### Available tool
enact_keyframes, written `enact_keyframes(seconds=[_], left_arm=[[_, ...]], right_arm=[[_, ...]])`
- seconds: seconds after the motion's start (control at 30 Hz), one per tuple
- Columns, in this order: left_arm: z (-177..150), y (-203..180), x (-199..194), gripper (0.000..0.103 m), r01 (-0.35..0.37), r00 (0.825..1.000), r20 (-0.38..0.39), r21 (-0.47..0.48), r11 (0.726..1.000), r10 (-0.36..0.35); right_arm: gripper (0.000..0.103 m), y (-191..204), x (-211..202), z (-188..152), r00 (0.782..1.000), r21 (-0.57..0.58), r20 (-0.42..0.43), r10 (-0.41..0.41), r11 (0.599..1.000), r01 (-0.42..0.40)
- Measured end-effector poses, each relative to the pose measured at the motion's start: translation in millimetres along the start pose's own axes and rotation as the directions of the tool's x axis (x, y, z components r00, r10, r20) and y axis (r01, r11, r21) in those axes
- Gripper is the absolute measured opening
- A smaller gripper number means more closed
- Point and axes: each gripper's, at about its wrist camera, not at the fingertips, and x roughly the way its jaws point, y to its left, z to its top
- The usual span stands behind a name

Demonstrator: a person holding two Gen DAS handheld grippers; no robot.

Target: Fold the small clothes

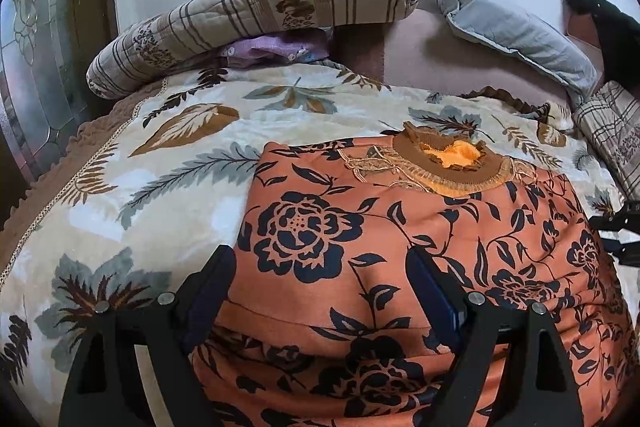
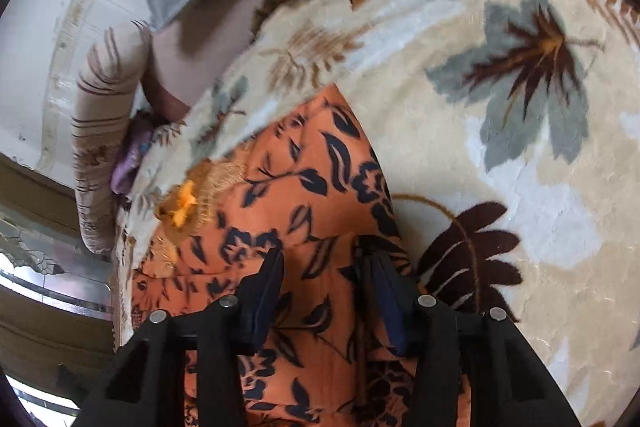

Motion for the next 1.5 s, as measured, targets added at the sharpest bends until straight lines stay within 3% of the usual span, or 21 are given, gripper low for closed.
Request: enact_keyframes(seconds=[0.03, 0.1, 0.13, 0.23, 0.4, 0.5, 0.57, 0.63, 0.73, 0.87, 0.97, 1.0, 1.03, 1.17, 1.33, 1.5], left_arm=[[0.2, 0.7, 0.1, 0.087, 0.001, 1.000, -0.001, -0.004, 1.000, -0.001], [0.5, 1.6, 0.1, 0.087, 0.002, 1.000, -0.004, -0.010, 1.000, -0.002], [0.6, 1.9, -0.1, 0.087, 0.002, 1.000, -0.004, -0.012, 1.000, -0.002], [0.9, 2.4, -2.0, 0.087, 0.005, 1.000, 0.001, -0.014, 1.000, -0.005], [2.4, 2.7, -6.6, 0.087, 0.002, 1.000, 0.026, -0.019, 1.000, -0.002], [2.5, 0.4, -4.9, 0.087, 0.002, 1.000, 0.025, -0.013, 1.000, -0.001], [1.5, -2.7, -1.6, 0.087, -0.001, 1.000, 0.014, 0.000, 1.000, 0.001], [0.7, -4.6, -0.1, 0.087, 0.003, 1.000, 0.008, 0.007, 1.000, -0.003], [1.9, -4.5, -5.5, 0.087, 0.001, 0.999, 0.032, 0.006, 1.000, -0.001], [3.0, -4.7, -5.1, 0.087, -0.038, 0.999, 0.033, 0.023, 0.999, 0.037], [-3.1, -4.7, 21.1, 0.087, -0.067, 0.991, -0.109, 0.050, 0.997, 0.072], [-9.0, -5.8, 35.7, 0.087, -0.081, 0.977, -0.190, 0.075, 0.994, 0.094], [-11.6, -6.8, 38.8, 0.087, -0.085, 0.975, -0.199, 0.087, 0.993, 0.101], [-10.0, -7.4, 12.0, 0.087, -0.086, 0.989, -0.111, 0.102, 0.991, 0.097], [-16.9, -0.9, -41.1, 0.087, -0.093, 0.996, 0.011, 0.071, 0.993, 0.092], [-47.9, -10.4, -99.0, 0.095, -0.070, 0.995, 0.067, -0.013, 0.997, 0.071]], right_arm=[[0.047, 2.4, -0.1, -1.3, 1.000, -0.014, 0.011, -0.002, 1.000, 0.002], [0.014, 11.9, 0.3, -4.2, 1.000, -0.061, 0.008, -0.007, 0.998, 0.008], [0.010, 15.8, -0.1, -5.9, 1.000, -0.072, 0.010, -0.010, 0.997, 0.011], [0.007, 31.9, -16.4, -9.1, 0.996, -0.114, 0.093, -0.001, 0.993, 0.012], [0.003, 49.4, -68.2, -0.2, 0.950, -0.148, 0.308, 0.060, 0.989, -0.015], [0.002, 41.0, -77.3, 7.7, 0.928, -0.113, 0.372, -0.002, 0.992, 0.047], [0.002, 23.8, -63.4, 14.1, 0.943, -0.049, 0.327, -0.062, 0.995, 0.082], [0.002, 18.5, -55.2, 13.3, 0.964, -0.028, 0.264, -0.022, 0.999, 0.030], [0.006, 38.7, -45.9, 4.9, 0.982, -0.103, 0.177, 0.059, 0.994, -0.041], [0.006, 68.0, -23.8, -21.8, 0.993, -0.189, 0.076, 0.088, 0.979, -0.072], [0.006, 76.8, 1.6, -45.3, 1.000, -0.230, -0.021, 0.012, 0.973, -0.017], [0.006, 75.8, 15.0, -51.8, 0.997, -0.239, -0.068, -0.043, 0.971, 0.025], [0.007, 73.7, 26.4, -57.1, 0.990, -0.250, -0.116, -0.085, 0.967, 0.054], [0.007, 67.5, 9.4, -60.9, 0.994, -0.199, -0.102, -0.047, 0.980, 0.026], [0.007, 69.2, -67.5, -78.8, 0.994, -0.252, 0.061, 0.090, 0.965, -0.072], [0.007, 60.3, -148.8, -113.8, 0.945, -0.338, 0.275, 0.180, 0.938, -0.080]])
